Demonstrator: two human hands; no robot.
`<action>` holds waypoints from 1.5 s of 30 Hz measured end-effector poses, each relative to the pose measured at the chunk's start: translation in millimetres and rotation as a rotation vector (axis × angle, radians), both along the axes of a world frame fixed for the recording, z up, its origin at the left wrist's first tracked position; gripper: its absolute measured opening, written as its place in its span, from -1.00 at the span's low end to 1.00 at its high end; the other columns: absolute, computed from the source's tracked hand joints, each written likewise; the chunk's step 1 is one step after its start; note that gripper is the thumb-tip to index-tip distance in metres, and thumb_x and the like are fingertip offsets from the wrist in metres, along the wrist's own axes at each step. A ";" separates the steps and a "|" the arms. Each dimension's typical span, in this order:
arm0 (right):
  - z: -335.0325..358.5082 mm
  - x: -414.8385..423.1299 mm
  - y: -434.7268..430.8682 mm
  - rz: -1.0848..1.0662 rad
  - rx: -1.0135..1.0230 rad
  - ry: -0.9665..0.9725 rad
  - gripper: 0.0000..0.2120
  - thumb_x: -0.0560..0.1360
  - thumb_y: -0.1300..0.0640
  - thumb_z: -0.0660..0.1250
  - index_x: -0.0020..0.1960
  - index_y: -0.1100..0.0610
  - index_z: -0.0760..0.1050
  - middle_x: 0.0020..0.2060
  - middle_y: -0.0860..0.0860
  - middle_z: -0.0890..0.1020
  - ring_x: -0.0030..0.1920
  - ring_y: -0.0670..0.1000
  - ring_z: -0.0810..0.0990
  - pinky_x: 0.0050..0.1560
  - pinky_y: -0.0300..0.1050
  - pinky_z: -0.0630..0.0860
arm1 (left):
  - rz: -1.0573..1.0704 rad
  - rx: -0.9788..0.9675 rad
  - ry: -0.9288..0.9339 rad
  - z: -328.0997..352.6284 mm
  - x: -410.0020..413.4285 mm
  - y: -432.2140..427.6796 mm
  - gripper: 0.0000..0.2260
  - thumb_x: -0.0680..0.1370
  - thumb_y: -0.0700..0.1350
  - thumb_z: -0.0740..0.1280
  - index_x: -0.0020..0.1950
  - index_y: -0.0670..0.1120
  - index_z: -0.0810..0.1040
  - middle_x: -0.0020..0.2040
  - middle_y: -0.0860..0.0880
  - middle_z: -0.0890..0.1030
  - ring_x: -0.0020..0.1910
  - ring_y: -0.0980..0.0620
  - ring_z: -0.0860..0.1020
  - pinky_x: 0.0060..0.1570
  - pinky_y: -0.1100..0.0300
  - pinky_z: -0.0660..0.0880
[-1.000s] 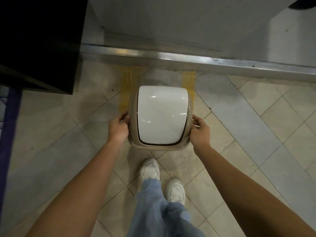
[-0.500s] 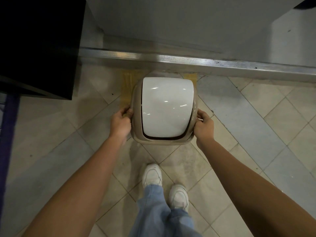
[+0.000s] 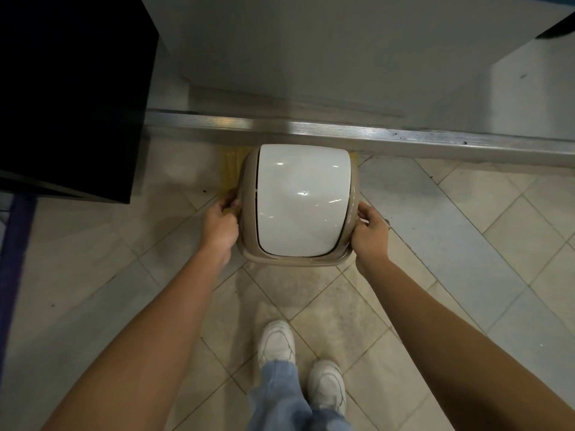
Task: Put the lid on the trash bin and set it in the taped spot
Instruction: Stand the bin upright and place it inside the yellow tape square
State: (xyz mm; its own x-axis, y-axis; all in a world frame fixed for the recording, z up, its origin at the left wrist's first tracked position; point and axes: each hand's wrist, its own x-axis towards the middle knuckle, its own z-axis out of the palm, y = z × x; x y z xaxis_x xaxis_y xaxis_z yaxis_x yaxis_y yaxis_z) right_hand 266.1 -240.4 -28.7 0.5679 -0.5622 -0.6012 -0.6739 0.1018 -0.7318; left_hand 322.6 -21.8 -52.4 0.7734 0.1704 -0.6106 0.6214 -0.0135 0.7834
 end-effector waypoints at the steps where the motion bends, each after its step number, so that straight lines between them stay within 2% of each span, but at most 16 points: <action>1: 0.2 2.4 -0.8 0.008 0.000 -0.001 -0.61 0.54 0.34 0.06 0.27 0.09 0.45 0.00 -0.08 0.56 -0.07 -0.10 0.56 -0.06 -0.21 0.52 | 0.002 0.003 -0.006 -0.5 3.0 -0.1 -0.72 0.55 -0.15 0.23 0.26 -0.06 0.49 0.03 0.10 0.58 -0.08 0.26 0.54 -0.21 0.46 0.46; 3: -0.5 8.3 -2.8 0.020 -0.011 -0.007 -0.61 0.54 0.34 0.05 0.28 0.09 0.44 0.04 -0.05 0.56 -0.07 -0.11 0.55 0.00 -0.15 0.51 | -0.005 0.001 -0.015 -1.7 10.8 -0.4 -0.73 0.54 -0.14 0.25 0.23 -0.04 0.51 0.04 0.11 0.59 -0.06 0.26 0.55 -0.16 0.43 0.47; 6: -1.7 16.2 -3.4 0.009 -0.014 -0.028 -0.60 0.53 0.34 0.05 0.25 0.08 0.46 -0.01 -0.05 0.58 -0.11 -0.20 0.53 -0.05 -0.22 0.48 | -0.018 -0.001 -0.005 -1.3 19.5 -0.5 -0.76 0.53 -0.12 0.26 0.19 0.02 0.54 0.02 0.14 0.62 -0.02 0.21 0.57 -0.09 0.33 0.48; 9: -4.5 20.2 -3.3 -0.017 -0.008 -0.031 -0.60 0.53 0.34 0.06 0.25 0.08 0.46 -0.11 -0.16 0.56 -0.15 -0.23 0.53 -0.16 -0.33 0.45 | -0.023 0.007 0.005 -1.0 23.3 -1.3 -0.77 0.53 -0.10 0.27 0.16 0.06 0.55 -0.03 0.23 0.61 -0.04 0.26 0.56 -0.17 0.38 0.48; 13: -9.0 27.1 -8.3 -0.015 -0.021 -0.042 -0.63 0.54 0.32 0.08 0.27 0.12 0.45 -0.15 -0.20 0.54 -0.15 -0.22 0.51 -0.15 -0.31 0.43 | -0.036 0.022 -0.013 0.3 34.5 -5.9 -0.75 0.53 -0.10 0.26 0.19 0.05 0.54 -0.03 0.21 0.60 -0.04 0.26 0.55 -0.17 0.37 0.46; 18: -13.4 36.7 -12.9 -0.009 -0.023 -0.076 -0.62 0.54 0.34 0.05 0.26 0.13 0.46 -0.09 -0.10 0.58 -0.19 -0.24 0.52 -0.25 -0.44 0.43 | -0.020 0.028 -0.036 -3.3 41.8 -10.4 -0.76 0.53 -0.10 0.26 0.18 0.04 0.55 0.02 0.14 0.61 -0.05 0.25 0.55 -0.15 0.36 0.46; 21: -14.7 42.7 -15.7 -0.003 0.000 -0.093 -0.61 0.54 0.35 0.05 0.29 0.16 0.44 0.02 0.03 0.59 -0.13 -0.18 0.53 -0.14 -0.34 0.44 | -0.014 0.026 -0.036 -5.3 46.5 -12.2 -0.74 0.53 -0.10 0.26 0.20 0.03 0.55 0.09 0.09 0.62 -0.02 0.20 0.56 -0.14 0.35 0.47; 24: -15.1 49.4 -18.7 0.000 0.003 -0.106 -0.62 0.55 0.33 0.06 0.30 0.14 0.44 0.07 0.05 0.59 -0.07 -0.10 0.54 -0.05 -0.24 0.46 | 0.001 0.013 -0.040 -5.7 51.5 -15.2 -0.74 0.53 -0.12 0.25 0.20 0.03 0.55 0.10 0.08 0.62 -0.02 0.19 0.57 -0.15 0.35 0.49; 26: -16.9 54.5 -21.9 0.010 0.003 -0.118 -0.63 0.55 0.32 0.07 0.30 0.14 0.43 0.07 0.05 0.59 -0.10 -0.14 0.54 -0.02 -0.20 0.45 | 0.005 0.014 -0.049 -5.9 55.1 -16.6 -0.74 0.53 -0.12 0.25 0.20 0.03 0.55 0.10 0.08 0.62 -0.03 0.21 0.57 -0.18 0.37 0.49; 30: -21.2 60.2 -24.9 0.014 0.005 -0.147 -0.63 0.56 0.32 0.07 0.31 0.16 0.42 0.02 0.02 0.58 -0.15 -0.20 0.52 -0.17 -0.38 0.44 | 0.002 0.033 -0.065 -4.9 61.7 -18.0 -0.73 0.54 -0.12 0.24 0.22 0.02 0.54 0.08 0.08 0.62 -0.07 0.26 0.55 -0.27 0.45 0.48; 34: -22.4 58.2 -23.2 0.023 -0.011 -0.159 -0.65 0.57 0.29 0.08 0.31 0.14 0.42 0.03 0.00 0.57 -0.15 -0.21 0.52 -0.25 -0.44 0.45 | -0.018 0.047 -0.061 -4.0 60.5 -17.0 -0.73 0.55 -0.11 0.23 0.23 0.03 0.53 0.07 0.10 0.60 -0.07 0.26 0.53 -0.26 0.45 0.46; 37: -20.5 54.6 -21.5 0.059 -0.062 -0.152 -0.65 0.58 0.22 0.10 0.33 0.08 0.41 0.07 -0.02 0.57 -0.11 -0.20 0.51 -0.19 -0.40 0.42 | -0.039 0.101 -0.081 -1.6 56.9 -15.6 -0.73 0.55 -0.10 0.22 0.24 0.05 0.51 0.04 0.14 0.58 -0.06 0.23 0.53 -0.20 0.41 0.43; 39: -19.0 50.6 -20.2 0.075 -0.098 -0.153 -0.67 0.59 0.15 0.11 0.32 0.04 0.42 0.10 -0.01 0.57 -0.05 -0.15 0.52 -0.15 -0.35 0.43 | -0.077 0.171 -0.113 -0.2 53.1 -14.4 -0.72 0.56 -0.08 0.20 0.25 0.05 0.50 0.04 0.14 0.55 0.00 0.14 0.51 -0.07 0.30 0.42; 41: -19.7 45.5 -19.3 0.074 -0.130 -0.158 -0.68 0.59 0.09 0.12 0.31 0.03 0.43 0.16 0.02 0.57 0.09 -0.02 0.52 0.02 -0.18 0.47 | -0.101 0.208 -0.128 0.3 48.4 -12.9 -0.71 0.55 -0.05 0.21 0.27 0.05 0.48 0.08 0.10 0.54 0.06 0.08 0.49 0.04 0.20 0.39; 43: -22.1 39.2 -16.4 0.093 -0.165 -0.163 -0.67 0.59 0.06 0.11 0.30 0.08 0.43 0.14 0.04 0.56 0.13 0.02 0.50 0.12 -0.08 0.44 | -0.109 0.213 -0.124 -1.0 42.2 -9.8 -0.70 0.54 -0.01 0.22 0.26 0.01 0.48 0.13 0.02 0.56 0.10 0.02 0.50 0.10 0.15 0.41; 45: -26.9 34.1 -12.9 0.117 -0.194 -0.168 -0.70 0.60 0.06 0.08 0.20 0.13 0.47 0.03 0.01 0.59 0.03 0.00 0.51 0.01 -0.13 0.42 | -0.166 0.271 -0.133 -2.6 36.1 -7.8 -0.71 0.54 0.01 0.21 0.22 -0.04 0.51 0.14 -0.06 0.59 0.10 -0.04 0.52 0.08 0.12 0.41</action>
State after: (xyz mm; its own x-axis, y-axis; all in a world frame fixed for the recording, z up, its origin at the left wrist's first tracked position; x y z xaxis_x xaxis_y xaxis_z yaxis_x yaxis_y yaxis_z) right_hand 300.1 -253.3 -55.5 0.7181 -0.5828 -0.3805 -0.5404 -0.1225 -0.8324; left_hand 358.7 -29.7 -55.0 0.8739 0.1781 -0.4523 0.4861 -0.3244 0.8115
